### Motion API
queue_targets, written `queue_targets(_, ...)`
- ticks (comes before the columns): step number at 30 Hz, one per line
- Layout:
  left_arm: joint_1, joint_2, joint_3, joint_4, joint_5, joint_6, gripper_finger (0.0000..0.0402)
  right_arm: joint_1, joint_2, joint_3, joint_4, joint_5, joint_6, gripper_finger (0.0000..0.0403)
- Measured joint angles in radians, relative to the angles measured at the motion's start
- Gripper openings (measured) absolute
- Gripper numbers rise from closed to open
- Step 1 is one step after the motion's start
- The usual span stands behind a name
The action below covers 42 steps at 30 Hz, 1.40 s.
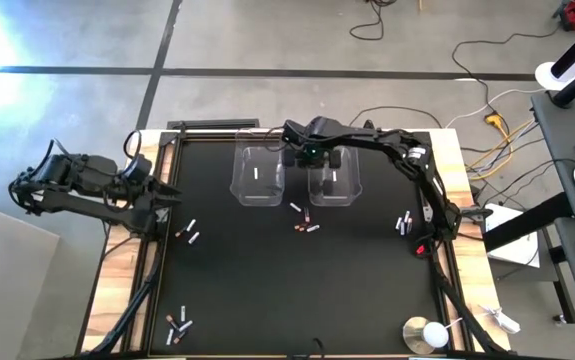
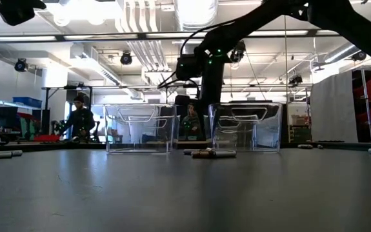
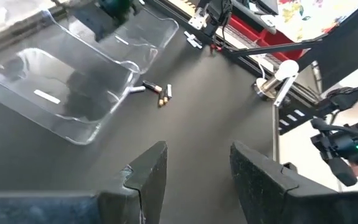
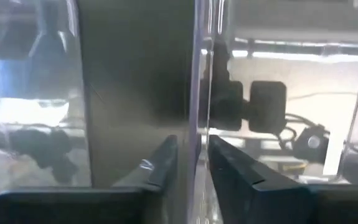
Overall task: Sort batteries
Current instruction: Move the bottom transparent bin to the top right of the table, then put the white battery into the left transparent bin
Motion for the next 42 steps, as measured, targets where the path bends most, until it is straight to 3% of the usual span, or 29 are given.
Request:
queue_targets(8, 0.000, -0.009, 0.000, 0.037, 0.055, -0.025, 0.0155, 0.064, -0.031, 0.159, -0.058, 0.130, -0.090, 0.0182)
queue_targets(13, 0.000, -0.030, 0.000, 0.023, 0.101, 0.001, 0.0155, 0.223, -0.059, 0.318, -0.166, 0.312, -0.145, 0.0210)
queue_targets(19, 0.000, -0.077, 0.000, 0.014, 0.102, 0.001, 0.0155, 0.412, -0.063, 0.466, -0.361, 0.570, -0.118, 0.0217)
queue_targets(22, 0.000, -0.102, 0.000, 0.008, 0.102, -0.006, 0.0155, 0.475, -0.065, 0.480, -0.349, 0.587, -0.091, 0.0217)
queue_targets(29, 0.000, -0.166, 0.000, -0.130, 0.102, -0.076, 0.0155, 0.706, -0.050, 0.478, -0.138, 0.651, -0.084, 0.0217)
queue_targets(35, 0.000, -0.216, 0.000, -0.174, 0.099, -0.196, 0.0155, 0.894, -0.053, 0.477, -0.125, 0.754, -0.049, 0.0215)
queue_targets(42, 0.001, -0.235, 0.000, -0.169, 0.035, -0.183, 0.0155, 1.107, -0.037, 0.480, 0.012, 0.659, -0.067, 0.0215)
